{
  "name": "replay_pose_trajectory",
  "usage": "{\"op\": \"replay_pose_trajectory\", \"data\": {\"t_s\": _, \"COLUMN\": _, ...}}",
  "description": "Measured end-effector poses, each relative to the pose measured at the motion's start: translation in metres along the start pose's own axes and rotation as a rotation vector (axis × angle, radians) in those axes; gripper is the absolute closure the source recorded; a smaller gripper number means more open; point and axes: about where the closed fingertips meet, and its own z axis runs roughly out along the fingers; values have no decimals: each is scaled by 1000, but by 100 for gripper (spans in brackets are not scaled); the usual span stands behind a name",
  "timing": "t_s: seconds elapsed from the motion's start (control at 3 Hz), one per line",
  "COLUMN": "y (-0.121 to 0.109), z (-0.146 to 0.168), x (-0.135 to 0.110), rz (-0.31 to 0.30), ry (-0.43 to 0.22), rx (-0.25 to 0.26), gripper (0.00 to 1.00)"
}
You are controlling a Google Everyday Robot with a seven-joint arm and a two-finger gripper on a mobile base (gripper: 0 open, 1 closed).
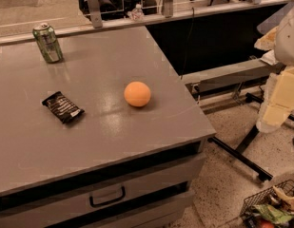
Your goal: Move orange near green can
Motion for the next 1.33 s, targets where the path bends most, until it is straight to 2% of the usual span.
{"op": "replay_pose_trajectory", "data": {"t_s": 0.33, "y": 0, "z": 0, "x": 0, "rz": 0, "ry": 0, "rx": 0, "gripper": 0}}
{"op": "replay_pose_trajectory", "data": {"t_s": 0.67, "y": -2, "z": 15, "x": -23, "rz": -26, "ry": -147, "rx": -14, "gripper": 0}}
{"op": "replay_pose_trajectory", "data": {"t_s": 1.0, "y": -3, "z": 24, "x": -41, "rz": -60, "ry": -249, "rx": -24, "gripper": 0}}
{"op": "replay_pose_trajectory", "data": {"t_s": 1.33, "y": -4, "z": 51, "x": -65, "rz": -83, "ry": -384, "rx": -44, "gripper": 0}}
